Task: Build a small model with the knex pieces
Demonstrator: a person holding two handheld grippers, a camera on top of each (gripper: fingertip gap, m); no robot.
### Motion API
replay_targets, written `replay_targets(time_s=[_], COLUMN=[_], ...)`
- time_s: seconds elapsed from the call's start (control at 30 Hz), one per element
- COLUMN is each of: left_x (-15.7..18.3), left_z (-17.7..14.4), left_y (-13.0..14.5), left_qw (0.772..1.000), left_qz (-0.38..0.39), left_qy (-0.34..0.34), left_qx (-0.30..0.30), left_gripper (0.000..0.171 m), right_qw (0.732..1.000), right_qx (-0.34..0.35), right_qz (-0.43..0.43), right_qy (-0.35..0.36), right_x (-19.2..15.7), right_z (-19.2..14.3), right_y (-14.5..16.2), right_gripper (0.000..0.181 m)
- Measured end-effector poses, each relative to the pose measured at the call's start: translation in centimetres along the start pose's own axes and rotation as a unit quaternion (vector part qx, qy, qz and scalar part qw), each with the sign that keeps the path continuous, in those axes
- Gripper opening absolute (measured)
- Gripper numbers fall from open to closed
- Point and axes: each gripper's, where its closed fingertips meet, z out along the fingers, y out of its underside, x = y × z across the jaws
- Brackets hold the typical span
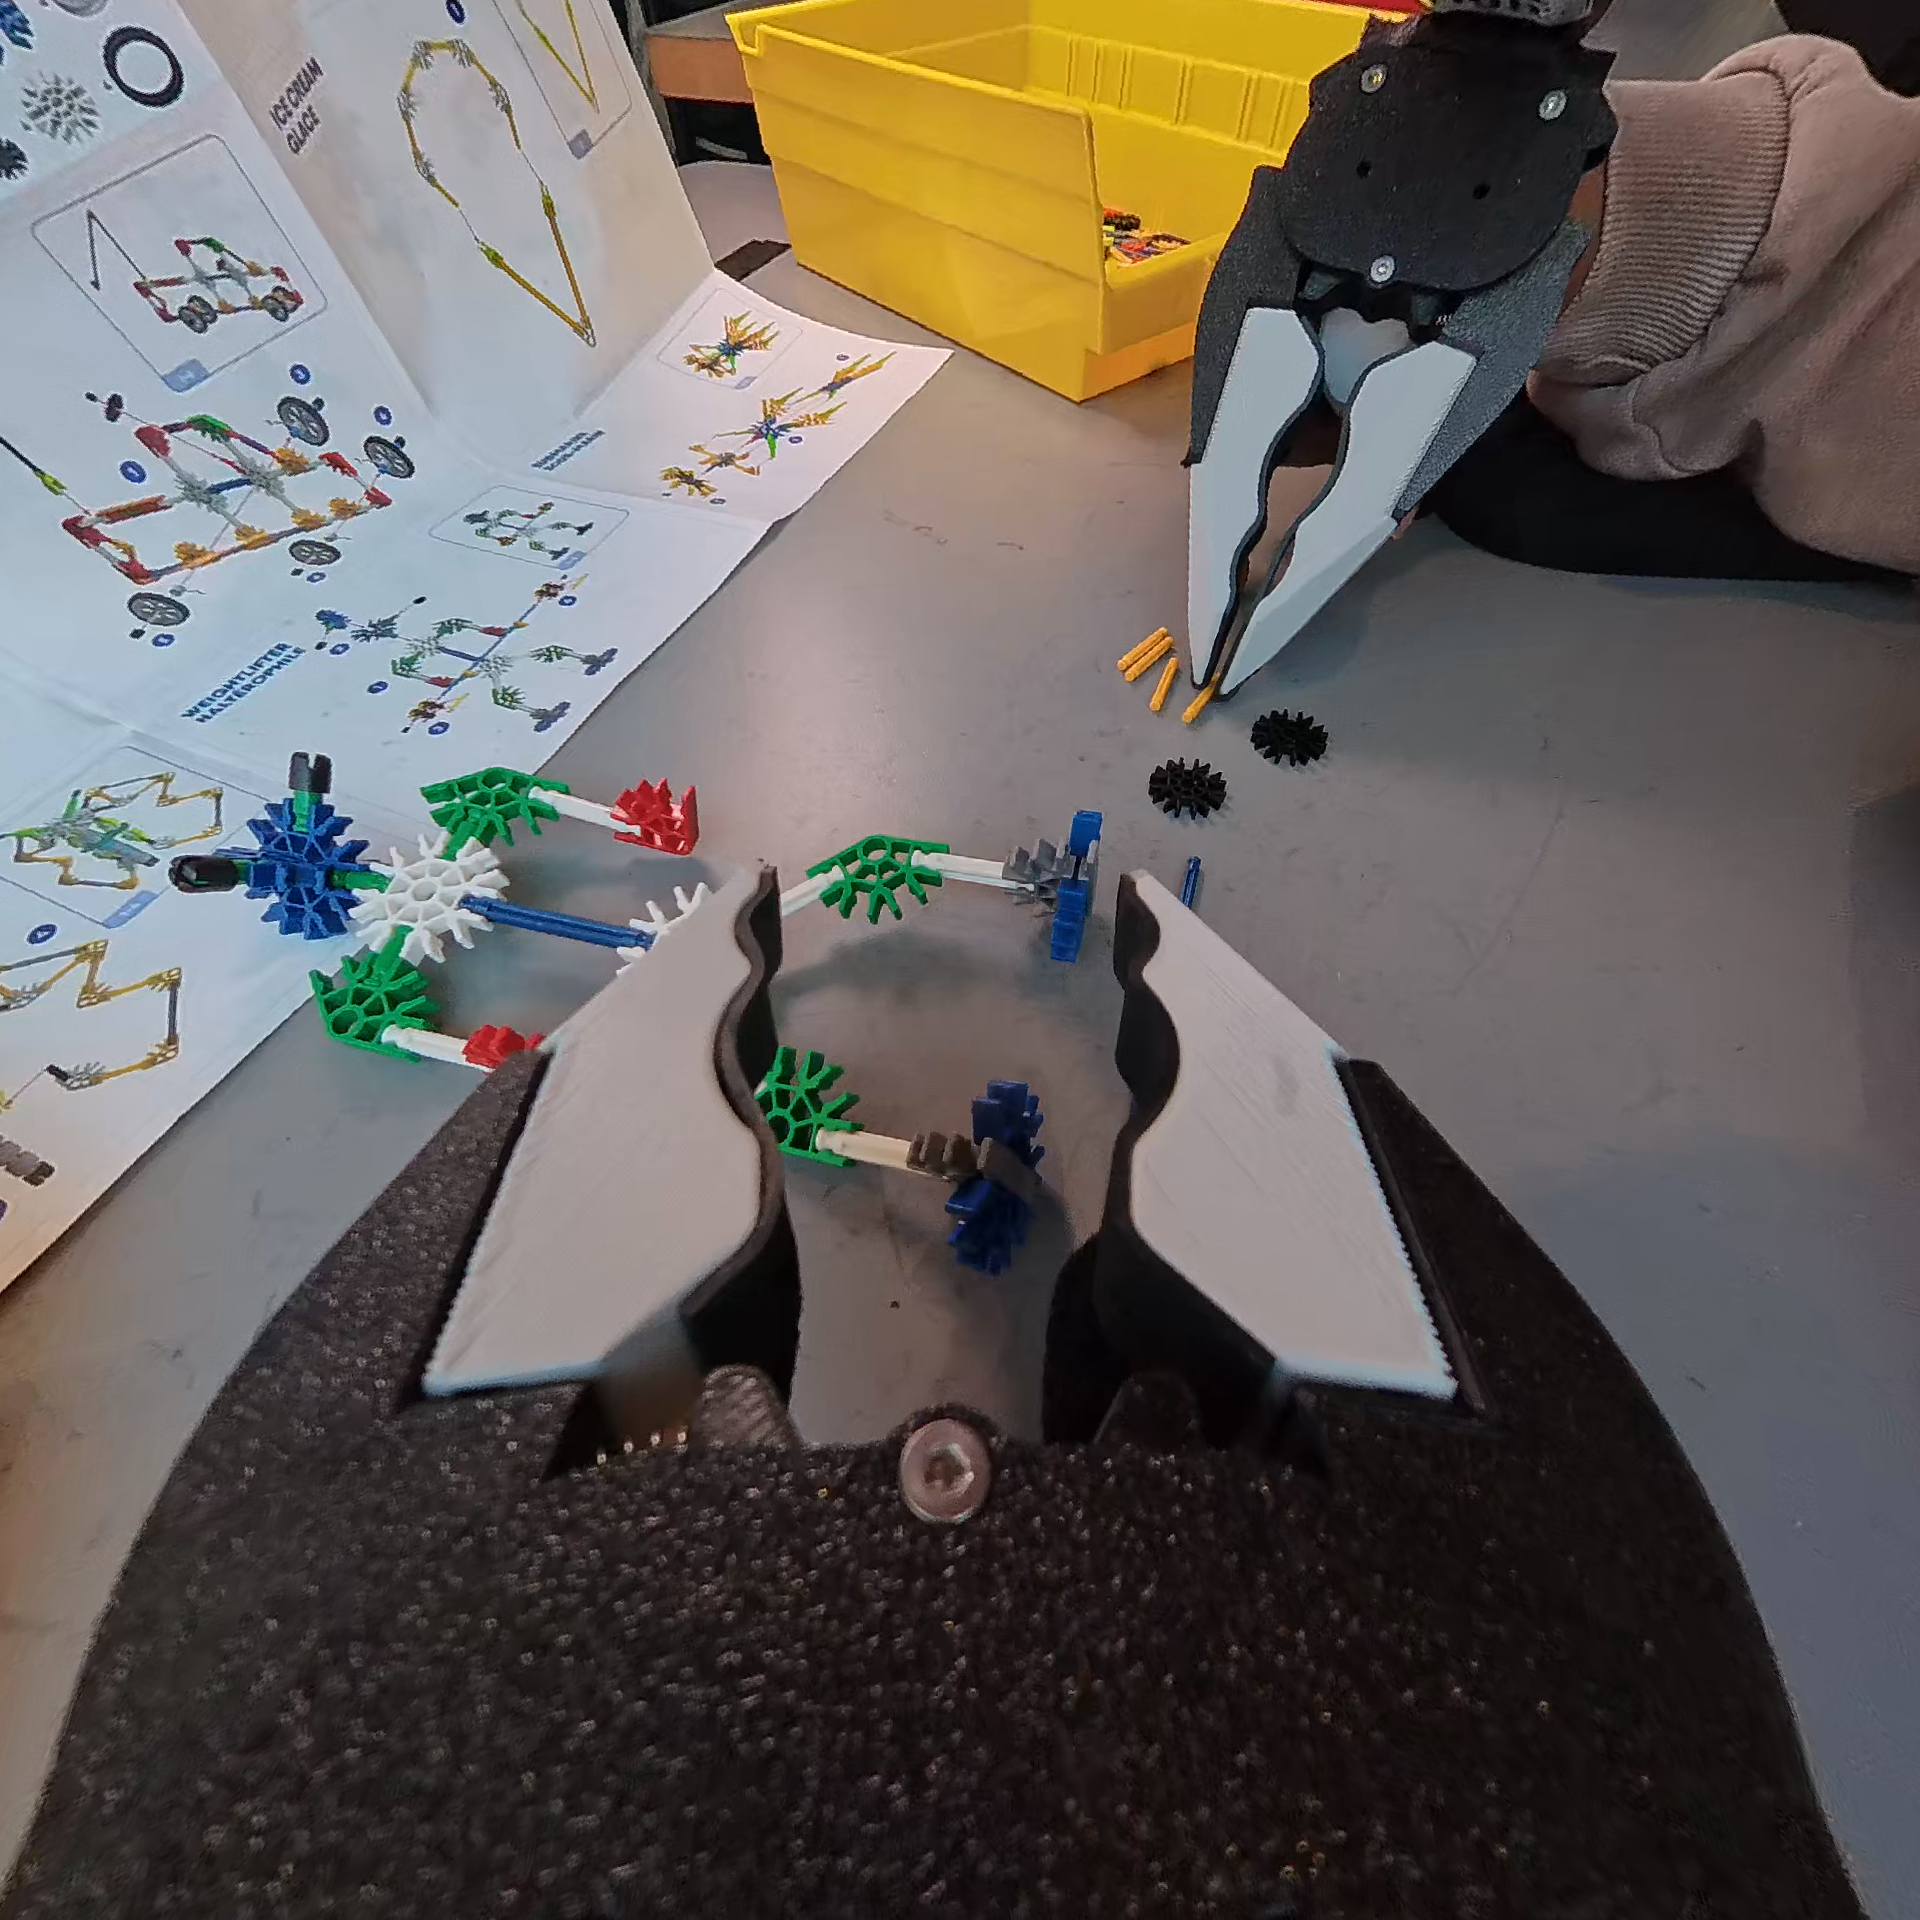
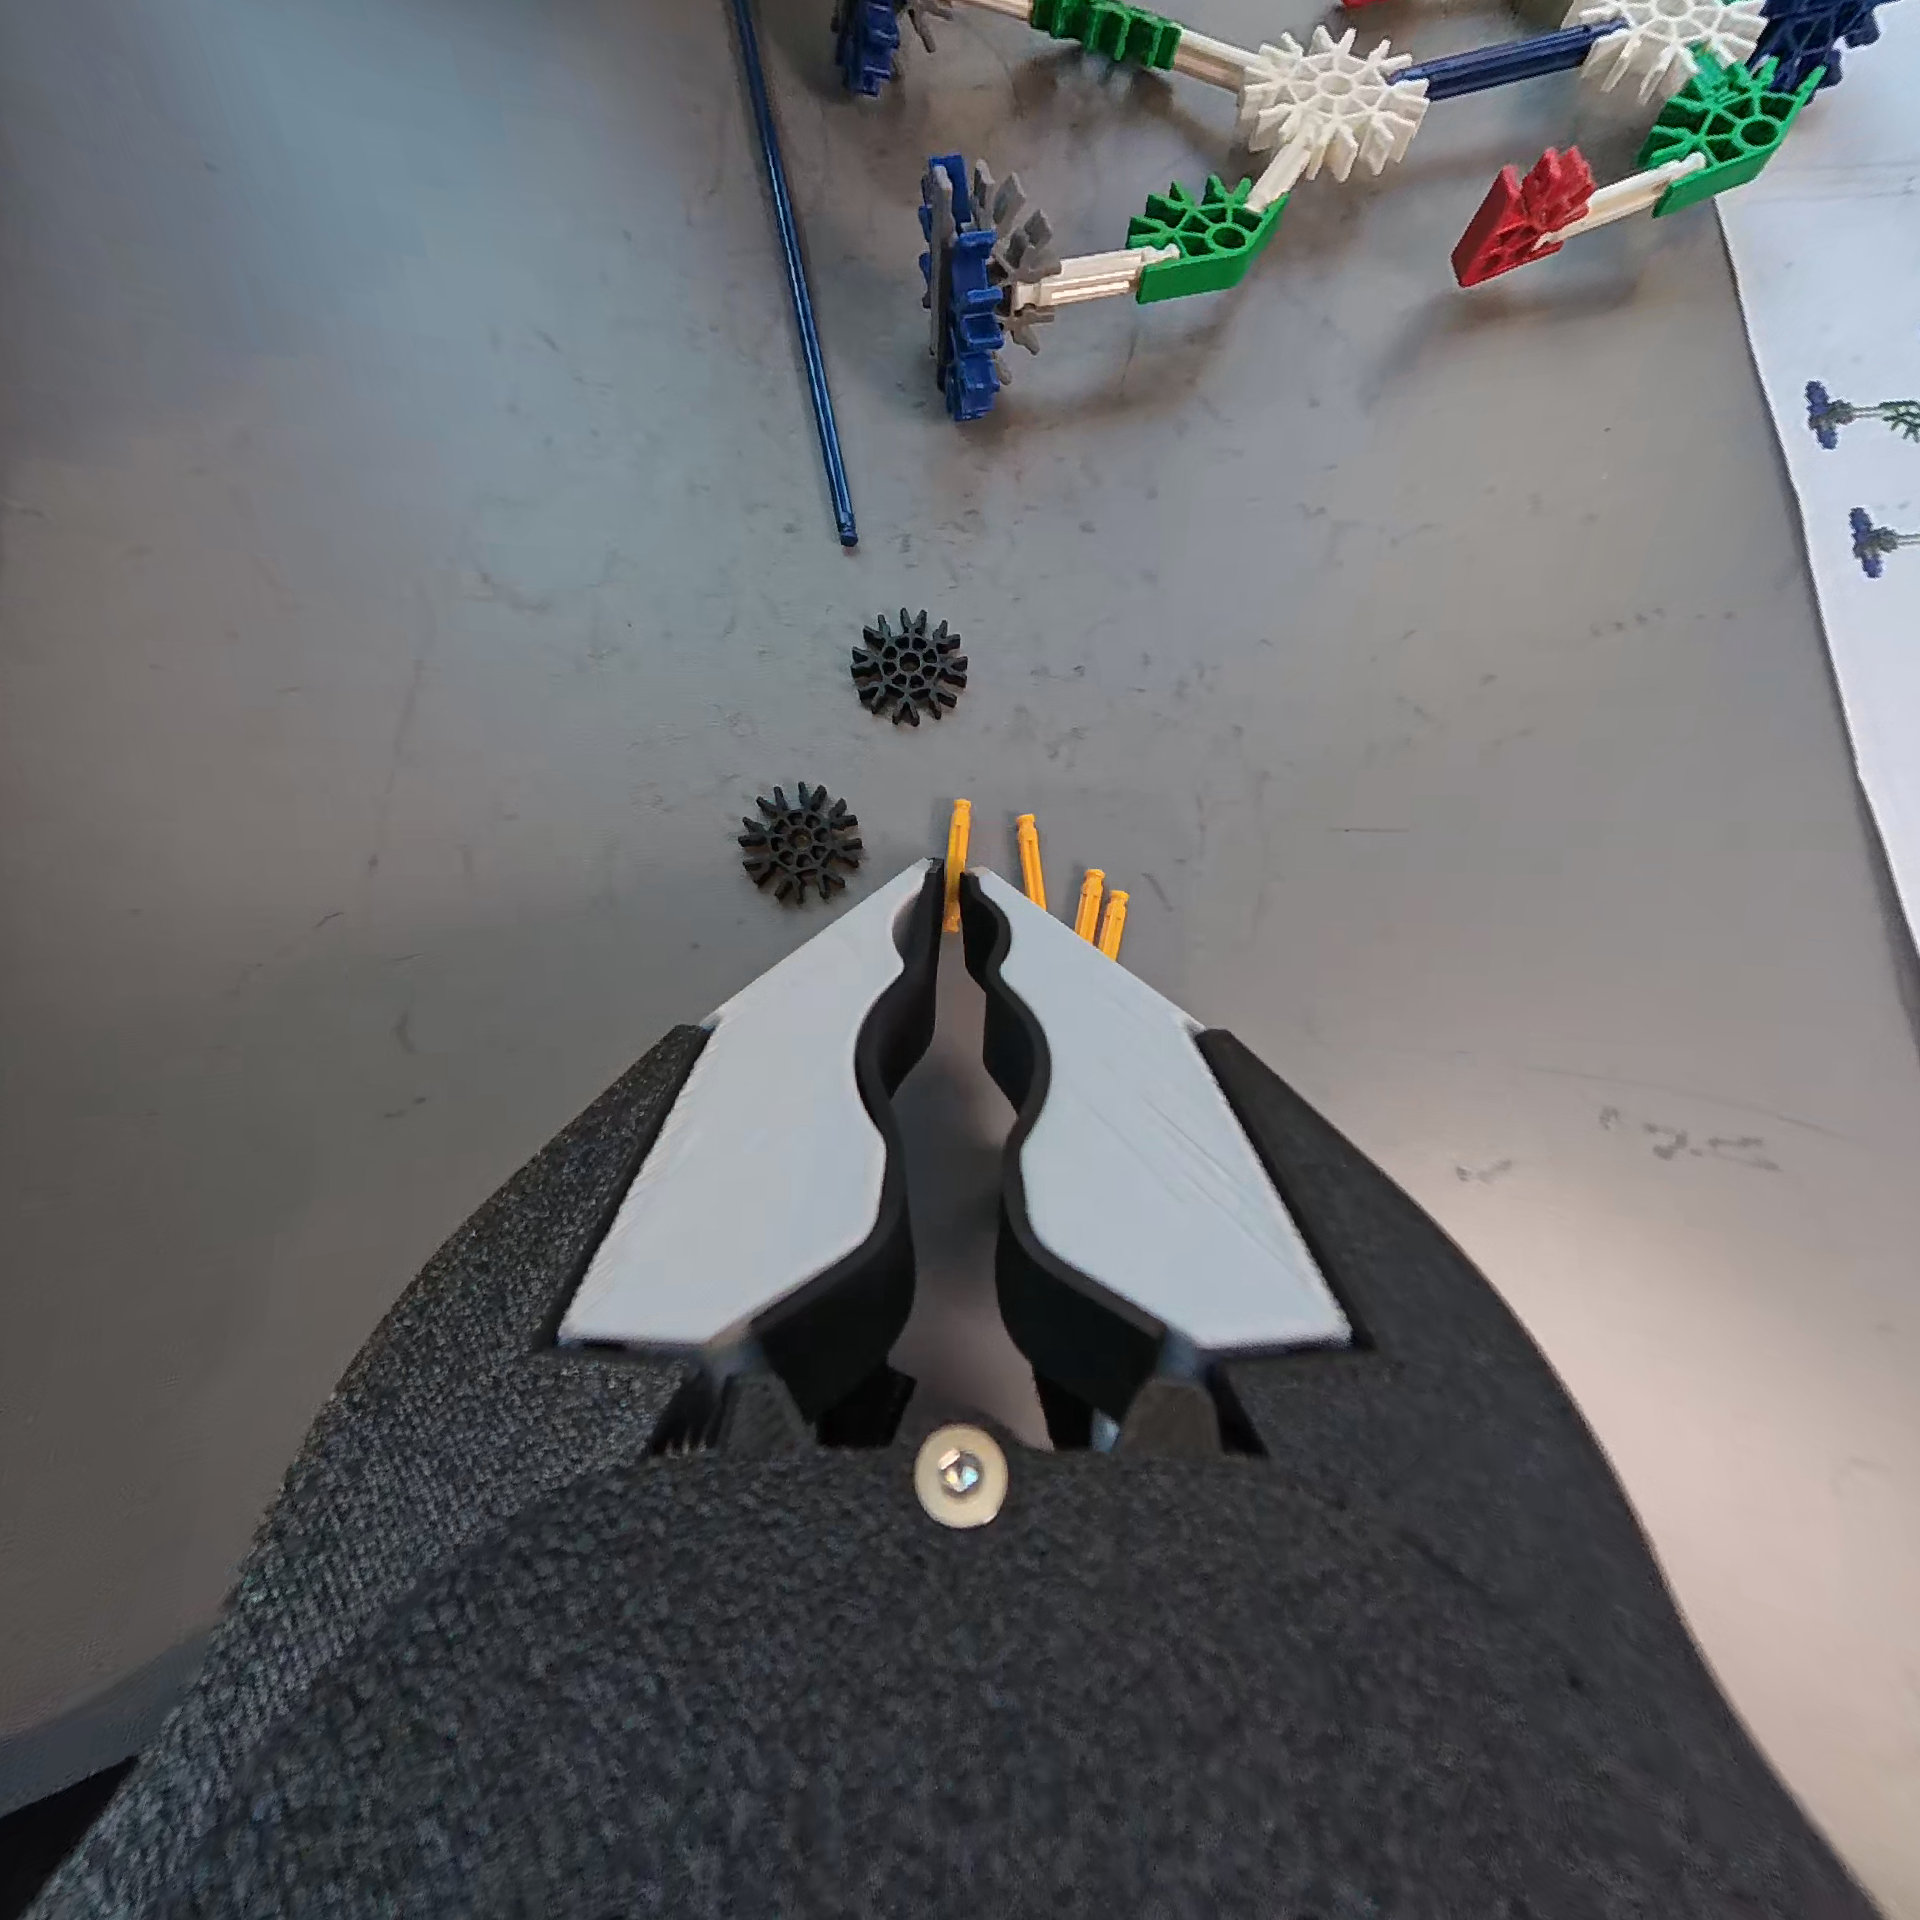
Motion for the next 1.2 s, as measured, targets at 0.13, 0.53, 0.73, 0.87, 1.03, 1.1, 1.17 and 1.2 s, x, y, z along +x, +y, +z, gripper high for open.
replay_targets(time_s=[0.13,0.53,0.73,0.87,1.03,1.1,1.17,1.2], left_x=[0.1,0.2,0.1,-0.1,-0.2,-0.2,-0.1,0.1], left_z=[0.0,0.0,0.1,0.4,0.7,0.7,0.6,0.5], left_y=[0.0,0.1,0.3,0.7,1.1,1.0,0.9,0.8], left_qw=[1.000,1.000,1.000,1.000,0.999,0.999,0.999,0.999], left_qz=[0.004,0.008,0.000,-0.014,-0.029,-0.032,-0.033,-0.035], left_qy=[-0.001,0.001,0.003,0.010,0.019,0.022,0.026,0.029], left_qx=[0.000,-0.005,-0.007,-0.010,-0.017,-0.014,-0.010,-0.009], left_gripper=[0.063,0.062,0.062,0.062,0.062,0.062,0.062,0.062], right_qw=[1.000,1.000,1.000,1.000,0.999,0.998,0.999,0.999], right_qx=[-0.005,-0.003,0.020,0.027,0.052,0.059,0.048,0.036], right_qz=[-0.004,-0.008,0.001,0.002,0.005,0.001,-0.005,-0.004], right_qy=[0.003,0.011,0.007,0.007,0.002,0.005,0.013,0.020], right_x=[0.0,0.1,0.3,0.4,0.2,-0.2,-0.4,-0.4], right_z=[0.1,0.2,0.3,0.4,0.5,0.7,1.1,1.4], right_y=[0.0,-0.1,-0.6,-0.7,-1.8,-2.8,-3.4,-3.4], right_gripper=[0.002,0.003,0.005,0.005,0.017,0.026,0.031,0.031])
